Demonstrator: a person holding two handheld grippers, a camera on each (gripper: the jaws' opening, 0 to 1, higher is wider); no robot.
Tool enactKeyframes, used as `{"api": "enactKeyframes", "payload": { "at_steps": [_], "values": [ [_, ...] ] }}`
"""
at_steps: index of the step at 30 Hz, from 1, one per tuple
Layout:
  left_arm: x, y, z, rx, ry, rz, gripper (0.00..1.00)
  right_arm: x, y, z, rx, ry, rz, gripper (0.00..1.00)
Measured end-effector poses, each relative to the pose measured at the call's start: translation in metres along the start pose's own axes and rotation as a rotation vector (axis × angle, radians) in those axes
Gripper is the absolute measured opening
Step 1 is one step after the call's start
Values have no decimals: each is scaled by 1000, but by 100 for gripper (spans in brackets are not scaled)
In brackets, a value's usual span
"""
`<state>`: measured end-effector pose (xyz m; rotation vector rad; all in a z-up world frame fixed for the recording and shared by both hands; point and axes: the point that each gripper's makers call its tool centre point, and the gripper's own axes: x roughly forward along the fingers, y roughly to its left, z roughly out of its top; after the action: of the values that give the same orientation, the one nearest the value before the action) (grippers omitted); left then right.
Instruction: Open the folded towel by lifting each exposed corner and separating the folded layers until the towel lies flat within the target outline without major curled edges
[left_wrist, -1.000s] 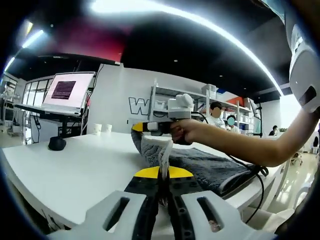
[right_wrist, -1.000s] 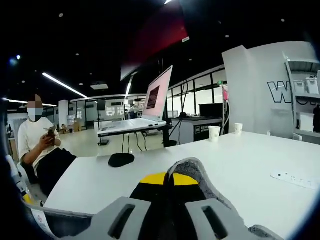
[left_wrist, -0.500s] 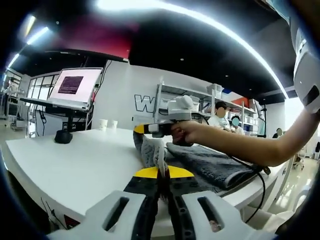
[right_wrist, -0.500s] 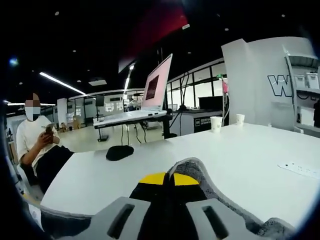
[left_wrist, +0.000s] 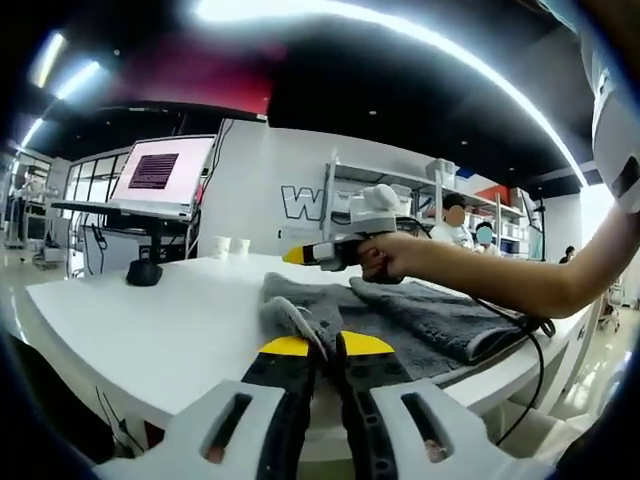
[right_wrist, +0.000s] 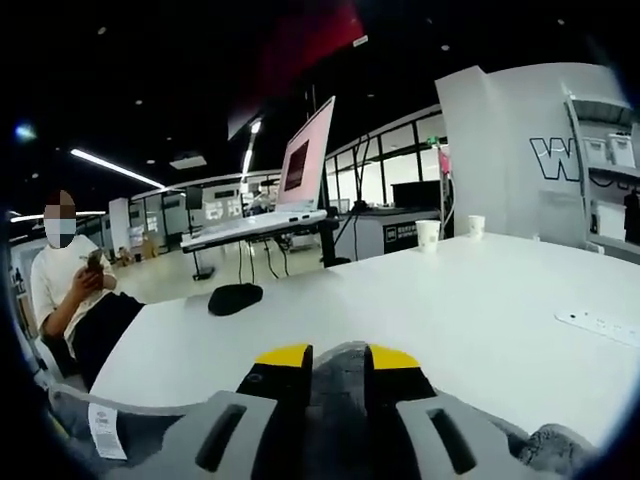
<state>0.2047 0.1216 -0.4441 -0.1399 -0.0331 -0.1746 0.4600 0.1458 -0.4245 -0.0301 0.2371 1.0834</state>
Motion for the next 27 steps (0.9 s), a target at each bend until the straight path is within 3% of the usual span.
{"api": "enactKeyframes", "payload": {
  "at_steps": [8, 9, 11, 12, 18, 22, 27],
  "values": [
    [-4, 6, 5, 45, -11, 54, 16, -2, 3, -1, 12, 9, 0, 11],
    [-6, 12, 9, 72, -20, 102, 16, -2, 4, -4, 15, 9, 7, 10],
    [-7, 14, 10, 87, -19, 123, 17, -2, 4, -5, 24, 13, 7, 9],
    [-10, 19, 12, 116, -24, 162, 17, -2, 4, -6, 29, 15, 7, 9],
    [-20, 30, 11, 72, -25, 226, 13, -1, 7, -8, 22, 18, 11, 6],
    [-25, 33, 24, 99, -59, 251, 2, 9, 11, -13, -6, 41, 13, 3],
    [-22, 29, 27, 143, -57, 217, 0, 15, 10, -18, -93, 75, 9, 3]
  ]
}}
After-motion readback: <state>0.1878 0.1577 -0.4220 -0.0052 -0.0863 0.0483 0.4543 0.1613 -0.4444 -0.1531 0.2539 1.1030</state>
